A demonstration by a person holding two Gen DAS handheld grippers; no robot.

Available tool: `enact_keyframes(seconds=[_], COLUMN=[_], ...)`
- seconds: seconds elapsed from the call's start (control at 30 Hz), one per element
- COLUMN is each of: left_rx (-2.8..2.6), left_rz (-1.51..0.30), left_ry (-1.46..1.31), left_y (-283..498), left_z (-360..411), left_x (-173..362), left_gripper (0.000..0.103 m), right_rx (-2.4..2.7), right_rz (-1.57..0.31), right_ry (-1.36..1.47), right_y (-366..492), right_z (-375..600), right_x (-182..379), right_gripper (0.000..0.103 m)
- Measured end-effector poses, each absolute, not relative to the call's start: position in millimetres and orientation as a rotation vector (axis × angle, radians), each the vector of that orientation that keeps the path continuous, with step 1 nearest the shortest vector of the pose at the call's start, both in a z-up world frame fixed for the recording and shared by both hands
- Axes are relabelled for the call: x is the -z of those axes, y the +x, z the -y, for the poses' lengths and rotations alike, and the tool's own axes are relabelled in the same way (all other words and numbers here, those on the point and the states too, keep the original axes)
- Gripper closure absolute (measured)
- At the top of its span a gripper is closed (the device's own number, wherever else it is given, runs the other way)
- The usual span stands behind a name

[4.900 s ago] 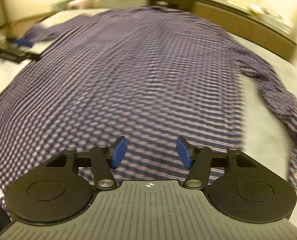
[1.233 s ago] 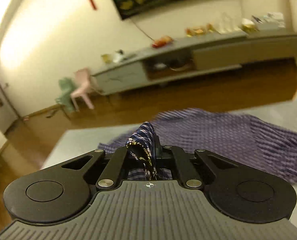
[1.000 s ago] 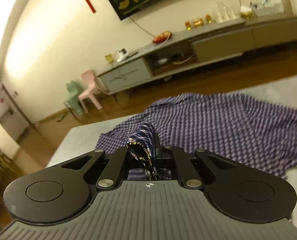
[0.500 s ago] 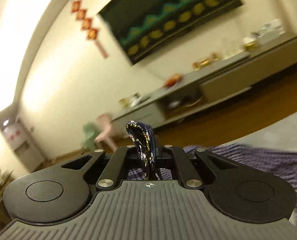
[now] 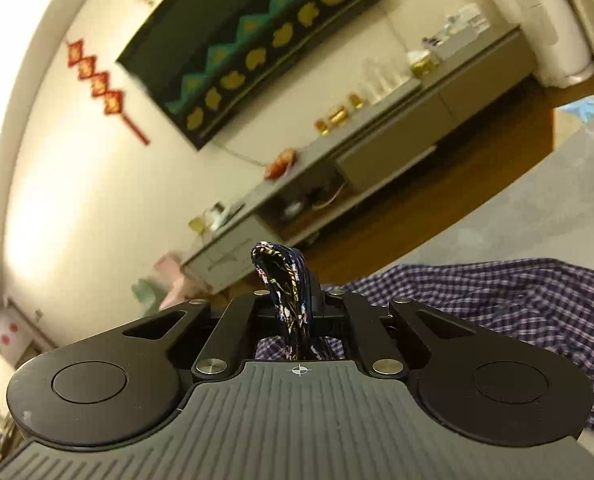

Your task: Fold clothes

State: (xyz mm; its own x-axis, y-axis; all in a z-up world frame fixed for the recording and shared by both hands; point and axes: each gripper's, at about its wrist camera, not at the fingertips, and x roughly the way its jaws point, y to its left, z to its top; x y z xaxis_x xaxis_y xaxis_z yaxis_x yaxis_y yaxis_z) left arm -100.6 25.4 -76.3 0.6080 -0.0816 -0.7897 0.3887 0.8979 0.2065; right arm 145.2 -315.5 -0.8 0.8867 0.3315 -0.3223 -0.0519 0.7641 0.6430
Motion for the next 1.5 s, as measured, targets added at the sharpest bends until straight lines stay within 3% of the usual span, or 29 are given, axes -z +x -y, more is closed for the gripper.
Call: enact_keyframes(seconds=[0.13,0.33,0.43,0.57,0.8,1.07,1.13,1.23,1.37,1.5], left_rx=[0.329,0.432,0.471,0.452,0.361,0.269,0.277,0.202,0.135,0.152], left_rz=[-0.889,-0.838,-0.796,-0.695,-0.659,-0.722,-0.740,-0.822,-0.831,-0.766], left_ry=[0.332,0.183,0.096,0.073,0.032,0.097,0.117,0.157,0.102,0.017], left_y=[-108,-127,-117,-74,127,335,354,387,397,370], left_z=[-38,-73,-100,-131,-157,-130,-125,-127,-142,-155], left_x=[73,41,19,-16,-23,48,67,99,106,78], left_gripper=[0.087,0.081,0.078,0.060,0.061,0.066,0.066,0.074,0.073,0.074], right_rx=[-0.197,-0.134,-0.199,-0.201,-0.243,-0.279,-0.280,-0.274,-0.279,-0.395], right_rz=[-0.457,-0.400,-0.456,-0.515,-0.513,-0.518,-0.537,-0.553,-0.532,-0.474], right_ry=[0.665,0.642,0.617,0.584,0.552,0.439,0.429,0.419,0.425,0.366], right_y=[133,111,115,117,95,98,103,108,105,85], right_z=[309,310,306,292,261,231,233,235,231,200], right_x=[3,-8,-5,8,7,6,13,17,15,-5], right_gripper=[0.103,0.103,0.103,0.103,0.102,0.100,0.100,0.100,0.100,0.100])
